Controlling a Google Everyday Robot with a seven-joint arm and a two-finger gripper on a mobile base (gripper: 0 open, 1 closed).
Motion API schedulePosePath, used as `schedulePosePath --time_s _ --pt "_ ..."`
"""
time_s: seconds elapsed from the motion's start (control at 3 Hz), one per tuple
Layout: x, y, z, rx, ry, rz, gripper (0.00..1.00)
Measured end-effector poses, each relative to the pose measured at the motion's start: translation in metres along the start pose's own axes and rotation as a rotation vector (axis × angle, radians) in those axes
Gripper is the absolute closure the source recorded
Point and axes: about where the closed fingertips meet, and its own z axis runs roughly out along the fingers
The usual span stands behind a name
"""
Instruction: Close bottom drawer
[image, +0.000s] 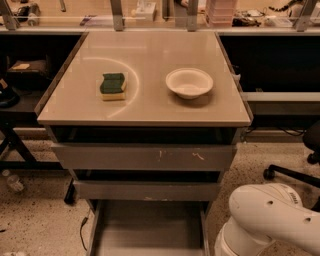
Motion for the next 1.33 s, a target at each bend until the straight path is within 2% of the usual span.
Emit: schedulePosePath --time_s 0.33,1.0,1.33 --pt "0.004 -0.013 0.030 -0.015 -0.045 0.028 1.00" --pt "0.012 -0.059 0.156 -0.038 -0.172 0.079 1.00" --pt "0.012 -0.059 0.156 -0.037 -0.171 0.079 1.00"
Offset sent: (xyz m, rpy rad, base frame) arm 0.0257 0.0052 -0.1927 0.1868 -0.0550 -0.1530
